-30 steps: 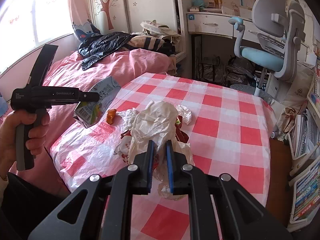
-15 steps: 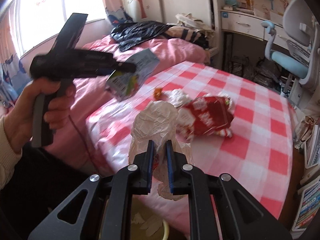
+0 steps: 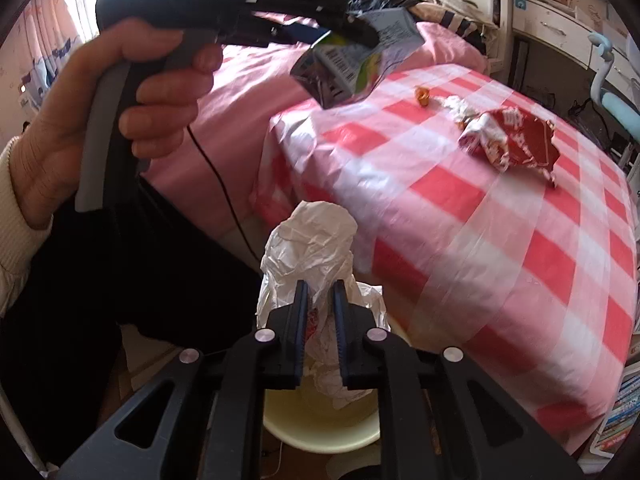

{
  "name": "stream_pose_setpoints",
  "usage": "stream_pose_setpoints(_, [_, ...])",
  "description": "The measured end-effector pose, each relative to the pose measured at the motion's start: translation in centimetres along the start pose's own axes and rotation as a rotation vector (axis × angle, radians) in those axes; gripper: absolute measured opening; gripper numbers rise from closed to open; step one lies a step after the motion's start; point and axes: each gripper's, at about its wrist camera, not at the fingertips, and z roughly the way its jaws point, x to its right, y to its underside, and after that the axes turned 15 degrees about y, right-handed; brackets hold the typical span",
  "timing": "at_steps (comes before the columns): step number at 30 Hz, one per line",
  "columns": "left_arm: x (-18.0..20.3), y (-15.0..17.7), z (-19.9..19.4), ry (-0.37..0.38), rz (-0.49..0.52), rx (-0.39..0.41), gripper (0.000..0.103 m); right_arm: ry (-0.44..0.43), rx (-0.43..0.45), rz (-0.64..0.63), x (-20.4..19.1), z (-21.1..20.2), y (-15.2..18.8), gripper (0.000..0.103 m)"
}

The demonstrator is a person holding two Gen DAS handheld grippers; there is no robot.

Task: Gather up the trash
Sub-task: 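Drop the plastic bag into the yellow bin with the right tool while the left tool holds the carton, then lower the milk carton into the yellow bin and open the left tool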

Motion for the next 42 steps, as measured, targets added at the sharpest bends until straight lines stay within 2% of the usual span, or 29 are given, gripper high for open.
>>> stream_pose_setpoints(3, [0.8, 1.5, -0.4, -0.004, 0.020, -0.021, 0.031, 0.012, -0.044, 0.009, -0.5, 0.5, 1.2, 0.037])
stream_pose_setpoints(6, [1.3, 3.1, -0.5, -0.009, 0.029, -0.049, 0.031, 0.026, -0.041, 0.045, 0.0, 0.2, 1.6, 0.039])
stream_pose_setpoints(13, [2.4, 5.6, -0.3, -0.020, 0.050, -0.110, 0.031, 0.131, 0.019, 0.189, 2.9, -0.9, 1.6, 0.057])
stream_pose_setpoints(26, [4.4, 9.3, 0.3, -0.013, 0.095, -0.208, 0.031, 0.268, 0.101, 0.401, 7.5, -3.0, 2.1, 0.066])
stream_pose_setpoints(33, [6.4, 11.8, 0.9, -0.001, 0.161, -0.274, 0.031, 0.298, 0.115, 0.431, 8.2, -3.2, 2.1, 0.066])
stream_pose_setpoints(42, [7.3, 13.6, 1.5, 0.003, 0.189, -0.343, 0.032, 0.323, 0.125, 0.445, 8.7, -3.4, 2.2, 0.066])
